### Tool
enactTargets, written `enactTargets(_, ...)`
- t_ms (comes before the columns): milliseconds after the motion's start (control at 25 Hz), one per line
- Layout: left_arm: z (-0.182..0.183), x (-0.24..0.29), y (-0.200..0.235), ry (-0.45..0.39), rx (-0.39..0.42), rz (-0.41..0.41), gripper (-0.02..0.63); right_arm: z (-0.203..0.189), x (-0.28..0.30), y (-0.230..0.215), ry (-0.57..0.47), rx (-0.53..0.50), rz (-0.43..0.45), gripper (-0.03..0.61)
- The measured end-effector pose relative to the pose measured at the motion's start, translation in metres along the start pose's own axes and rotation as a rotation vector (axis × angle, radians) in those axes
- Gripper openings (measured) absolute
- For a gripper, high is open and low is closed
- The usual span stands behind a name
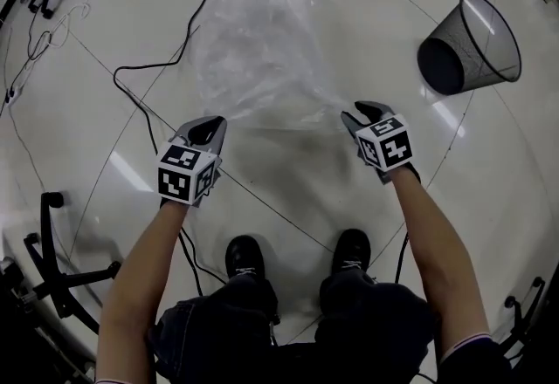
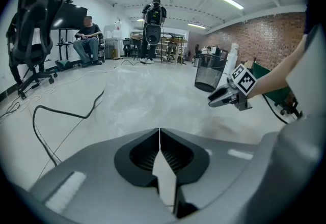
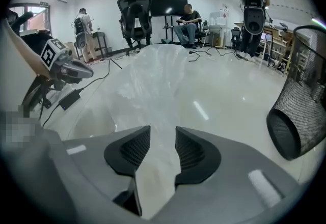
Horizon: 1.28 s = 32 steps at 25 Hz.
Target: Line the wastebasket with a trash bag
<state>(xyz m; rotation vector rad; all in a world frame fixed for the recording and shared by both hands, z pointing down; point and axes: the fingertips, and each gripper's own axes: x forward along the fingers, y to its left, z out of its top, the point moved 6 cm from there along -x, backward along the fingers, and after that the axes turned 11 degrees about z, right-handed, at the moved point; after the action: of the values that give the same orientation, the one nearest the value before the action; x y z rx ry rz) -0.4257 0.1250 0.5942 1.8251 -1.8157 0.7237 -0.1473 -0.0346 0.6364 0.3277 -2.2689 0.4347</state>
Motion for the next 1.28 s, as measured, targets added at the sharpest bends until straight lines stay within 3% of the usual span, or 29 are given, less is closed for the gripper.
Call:
enactTargets(120,-0.007,-0.004,0.012,0.009,-0.009,0.020,0.015,-0.003,0.007,-0.003,0.015,-0.001,-0.016,0.104)
enactTargets(240,-0.016,-0.002,0.025,0.024,-0.006,0.048,0.026,-0.002,0.008,-0.004,0.005,-0.010,-0.031,0.003)
enactTargets(600,-0.031,0.034,0.052,0.121,0.078,0.119,0.190,0.013,-0.004,0.001,-0.023,-0.019,-0.020,0.002)
enactTargets(920,-0.035,0.072,0.058,0.172,0.120,0.109,0.239,0.021,-0.011,0.005,-0.038,-0.011,-0.019,0.002)
enactTargets(1080,-0.035,0.080,0.058,0.202,0.128,0.118,0.217,0.024,-0.018,0.005,-0.051,-0.010,-0.017,0.002)
enactTargets(1280,-0.029,0.069,0.056,0.194,0.150,0.117,0.014,0.026,-0.026,0.006,-0.083,0.007,-0.019,0.002)
